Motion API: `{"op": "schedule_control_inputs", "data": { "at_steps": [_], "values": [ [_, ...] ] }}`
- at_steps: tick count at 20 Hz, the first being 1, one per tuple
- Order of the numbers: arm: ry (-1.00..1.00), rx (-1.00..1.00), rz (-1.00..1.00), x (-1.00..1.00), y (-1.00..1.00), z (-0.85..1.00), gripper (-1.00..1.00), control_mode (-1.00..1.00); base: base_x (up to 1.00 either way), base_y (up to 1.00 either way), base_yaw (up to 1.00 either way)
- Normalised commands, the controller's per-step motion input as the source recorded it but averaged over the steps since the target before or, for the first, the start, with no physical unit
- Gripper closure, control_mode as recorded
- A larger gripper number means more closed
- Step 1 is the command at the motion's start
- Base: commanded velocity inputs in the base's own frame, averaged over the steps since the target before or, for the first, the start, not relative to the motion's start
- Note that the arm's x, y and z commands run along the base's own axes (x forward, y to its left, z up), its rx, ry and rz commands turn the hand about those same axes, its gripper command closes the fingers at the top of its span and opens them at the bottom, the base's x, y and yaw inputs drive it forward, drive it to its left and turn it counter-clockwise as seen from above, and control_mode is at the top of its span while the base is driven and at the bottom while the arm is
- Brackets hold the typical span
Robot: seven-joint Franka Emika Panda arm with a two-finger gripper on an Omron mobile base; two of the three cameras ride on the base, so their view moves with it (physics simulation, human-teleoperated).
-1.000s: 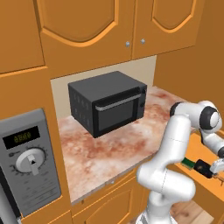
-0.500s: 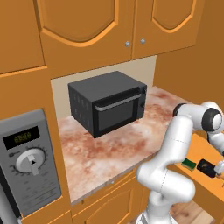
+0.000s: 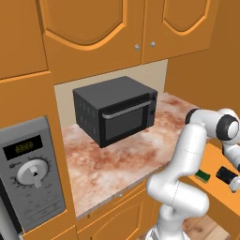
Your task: Restock the sink supplies by placing the sponge and soap dispenser on the counter and next to the sink. Make sure the soap dispenser is upright.
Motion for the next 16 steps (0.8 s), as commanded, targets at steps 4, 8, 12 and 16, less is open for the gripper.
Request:
{"op": "schedule_control_inputs", "data": {
  "at_steps": [4,8,12,16],
  "values": [
    [-0.03,0.00,0.00,0.00,-0.02,0.02,-1.00,-1.00,0.00,0.00,0.00],
    [-0.03,0.00,0.00,0.06,-0.07,0.22,-1.00,-1.00,0.00,0.00,0.00],
    [0.00,0.00,0.00,0.13,-0.18,0.00,-1.00,-1.00,0.00,0.00,0.00],
    [0.00,0.00,0.01,0.09,-0.18,0.00,-1.00,-1.00,0.00,0.00,0.00]
  ]
}}
